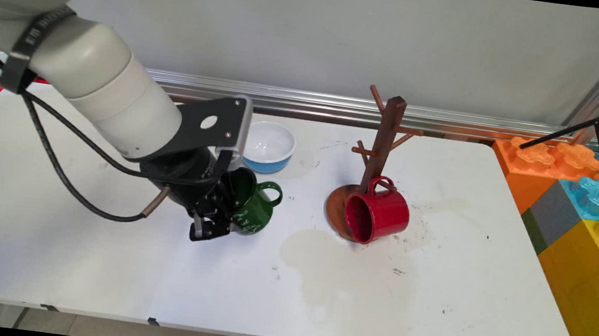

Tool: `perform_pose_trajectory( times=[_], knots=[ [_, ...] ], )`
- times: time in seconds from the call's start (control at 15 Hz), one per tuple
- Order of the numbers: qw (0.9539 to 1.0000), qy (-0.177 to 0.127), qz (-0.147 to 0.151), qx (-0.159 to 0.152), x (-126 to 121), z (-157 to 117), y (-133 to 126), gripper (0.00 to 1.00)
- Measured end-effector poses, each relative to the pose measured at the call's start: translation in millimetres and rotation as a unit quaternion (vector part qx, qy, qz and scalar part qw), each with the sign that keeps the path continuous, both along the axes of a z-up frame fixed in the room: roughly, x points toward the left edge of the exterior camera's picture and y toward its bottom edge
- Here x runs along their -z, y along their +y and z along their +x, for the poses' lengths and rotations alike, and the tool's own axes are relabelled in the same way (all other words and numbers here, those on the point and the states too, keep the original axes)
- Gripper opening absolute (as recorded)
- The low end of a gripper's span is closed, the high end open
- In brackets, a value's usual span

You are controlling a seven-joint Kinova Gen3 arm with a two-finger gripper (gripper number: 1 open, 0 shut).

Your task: Place the picked object on the table

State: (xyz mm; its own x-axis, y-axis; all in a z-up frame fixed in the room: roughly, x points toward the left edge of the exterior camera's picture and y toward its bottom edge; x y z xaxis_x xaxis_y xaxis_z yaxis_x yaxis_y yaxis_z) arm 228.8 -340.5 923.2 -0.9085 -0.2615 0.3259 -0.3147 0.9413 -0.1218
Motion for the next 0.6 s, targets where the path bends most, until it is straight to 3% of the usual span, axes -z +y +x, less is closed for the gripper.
perform_pose_trajectory(
  times=[0.6],
  knots=[
    [0.9976, -0.055, 0.035, 0.022, 42, -2, -8, 0.00]
  ],
)
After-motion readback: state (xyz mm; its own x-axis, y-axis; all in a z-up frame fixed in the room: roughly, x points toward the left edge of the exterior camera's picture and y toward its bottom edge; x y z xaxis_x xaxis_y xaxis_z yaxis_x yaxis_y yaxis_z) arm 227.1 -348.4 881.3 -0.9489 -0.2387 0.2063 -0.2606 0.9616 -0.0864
